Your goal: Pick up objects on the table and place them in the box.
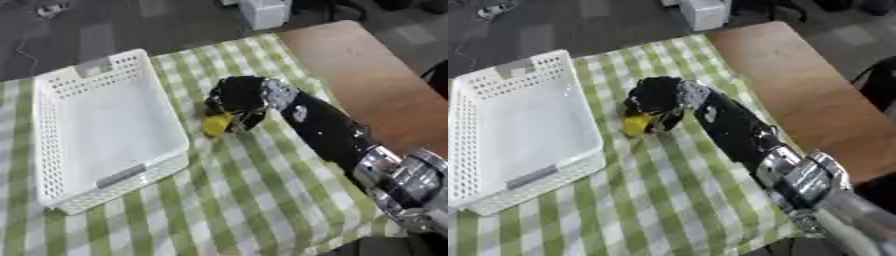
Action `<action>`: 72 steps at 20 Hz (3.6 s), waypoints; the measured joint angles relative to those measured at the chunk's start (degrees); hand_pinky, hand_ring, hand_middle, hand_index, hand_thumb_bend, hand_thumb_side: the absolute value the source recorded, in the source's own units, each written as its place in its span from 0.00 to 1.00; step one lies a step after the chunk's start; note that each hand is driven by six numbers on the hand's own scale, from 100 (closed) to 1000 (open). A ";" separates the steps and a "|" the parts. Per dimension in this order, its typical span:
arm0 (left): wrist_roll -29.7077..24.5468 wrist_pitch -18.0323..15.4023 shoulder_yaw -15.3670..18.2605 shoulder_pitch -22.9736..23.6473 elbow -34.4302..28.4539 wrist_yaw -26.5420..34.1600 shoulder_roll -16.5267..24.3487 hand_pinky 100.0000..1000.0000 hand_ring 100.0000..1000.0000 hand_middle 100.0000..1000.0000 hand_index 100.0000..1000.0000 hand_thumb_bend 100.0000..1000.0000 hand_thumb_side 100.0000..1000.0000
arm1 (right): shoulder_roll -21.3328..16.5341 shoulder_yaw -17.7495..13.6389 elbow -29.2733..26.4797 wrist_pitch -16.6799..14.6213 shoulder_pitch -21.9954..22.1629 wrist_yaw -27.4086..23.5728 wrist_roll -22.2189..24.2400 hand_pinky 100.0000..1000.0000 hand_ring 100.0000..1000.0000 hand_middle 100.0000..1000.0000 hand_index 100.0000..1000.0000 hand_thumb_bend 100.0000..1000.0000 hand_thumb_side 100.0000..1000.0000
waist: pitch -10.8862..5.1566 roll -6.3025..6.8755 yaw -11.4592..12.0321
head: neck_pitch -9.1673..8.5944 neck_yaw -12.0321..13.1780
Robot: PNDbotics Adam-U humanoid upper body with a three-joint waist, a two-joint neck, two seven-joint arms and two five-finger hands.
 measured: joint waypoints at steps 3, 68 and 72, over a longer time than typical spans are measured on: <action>-0.06 -0.03 0.00 -0.01 0.00 0.05 0.00 0.63 0.64 0.91 0.90 0.08 0.64 | 0.13 -0.21 0.25 0.19 0.00 0.40 -0.19 0.00 0.00 0.00 0.00 0.72 0.30 | -0.07 -0.01 0.00 | 0.00 0.00; 1.37 -2.16 -0.33 -7.68 0.00 5.31 -2.01 0.66 0.66 0.89 0.90 0.08 0.64 | 0.88 5.34 -36.18 0.73 0.41 -98.17 37.82 0.15 0.57 0.61 0.65 0.73 0.69 | 0.86 -1.50 4.96 | -2.68 -0.47; 1.57 -1.89 -0.33 -7.69 0.00 5.42 -2.02 0.65 0.65 0.89 0.90 0.08 0.64 | 0.95 5.44 -32.74 -2.37 0.64 -95.08 43.45 0.60 0.88 0.96 0.88 0.74 0.76 | 0.90 -1.72 4.91 | -2.77 -0.11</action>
